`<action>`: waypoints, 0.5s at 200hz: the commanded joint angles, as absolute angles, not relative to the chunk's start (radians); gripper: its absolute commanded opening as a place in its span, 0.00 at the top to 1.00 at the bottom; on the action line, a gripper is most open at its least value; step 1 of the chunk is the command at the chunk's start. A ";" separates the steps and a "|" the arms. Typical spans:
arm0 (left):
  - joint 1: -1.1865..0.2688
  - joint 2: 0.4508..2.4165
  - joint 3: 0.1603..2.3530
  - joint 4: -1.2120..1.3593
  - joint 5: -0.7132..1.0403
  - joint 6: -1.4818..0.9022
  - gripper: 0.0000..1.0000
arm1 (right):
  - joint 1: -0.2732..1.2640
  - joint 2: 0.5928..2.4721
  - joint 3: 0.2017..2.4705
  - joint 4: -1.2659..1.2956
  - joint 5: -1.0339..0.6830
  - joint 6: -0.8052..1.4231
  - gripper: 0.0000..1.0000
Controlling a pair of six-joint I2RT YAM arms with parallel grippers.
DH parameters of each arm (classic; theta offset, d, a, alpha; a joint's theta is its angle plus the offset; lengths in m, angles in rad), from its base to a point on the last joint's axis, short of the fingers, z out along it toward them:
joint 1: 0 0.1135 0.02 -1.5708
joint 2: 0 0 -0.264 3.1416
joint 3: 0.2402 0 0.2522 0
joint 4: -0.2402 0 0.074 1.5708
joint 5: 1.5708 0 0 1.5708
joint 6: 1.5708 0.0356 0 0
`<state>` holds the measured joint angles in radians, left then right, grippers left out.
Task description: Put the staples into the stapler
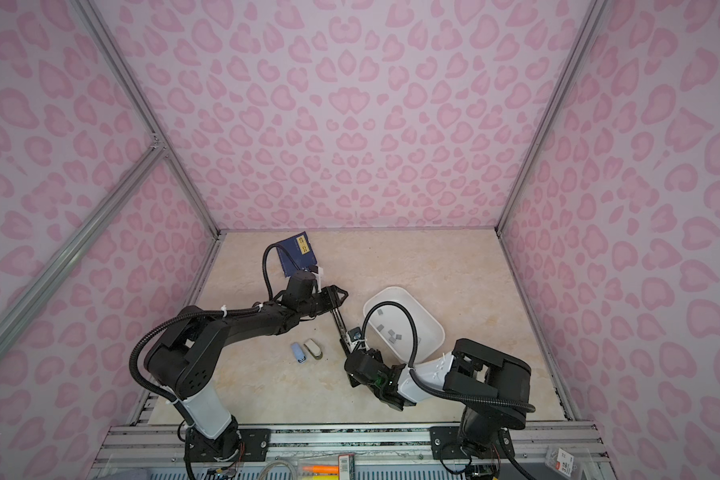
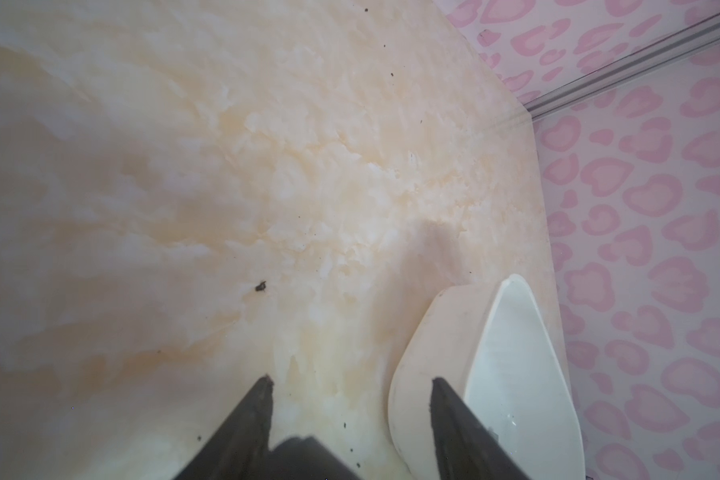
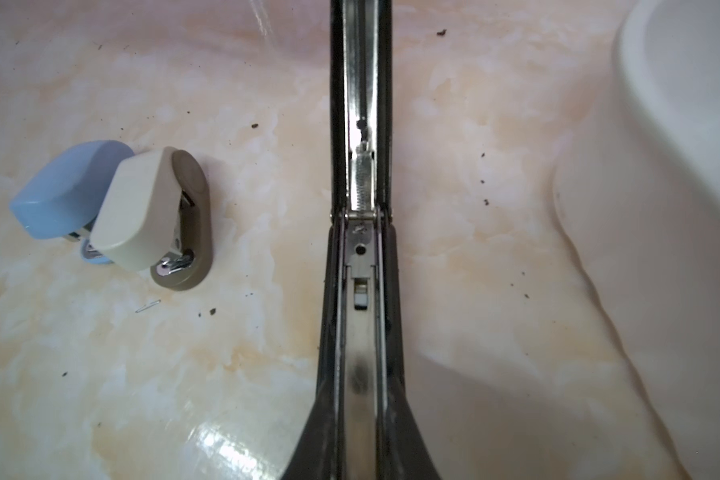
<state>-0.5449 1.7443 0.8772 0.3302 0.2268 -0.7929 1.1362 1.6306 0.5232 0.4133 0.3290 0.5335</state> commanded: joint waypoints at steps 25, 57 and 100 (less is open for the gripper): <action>-0.637 1.626 0.776 0.403 0.125 -0.726 0.51 | 1.144 1.622 0.516 0.399 0.364 0.502 0.75; -0.733 1.533 0.728 0.383 -0.006 -0.684 0.50 | 1.145 1.610 0.511 0.399 0.377 0.500 0.75; -0.813 1.460 0.671 0.381 -0.183 -0.653 0.49 | 1.157 1.573 0.481 0.407 0.409 0.502 0.63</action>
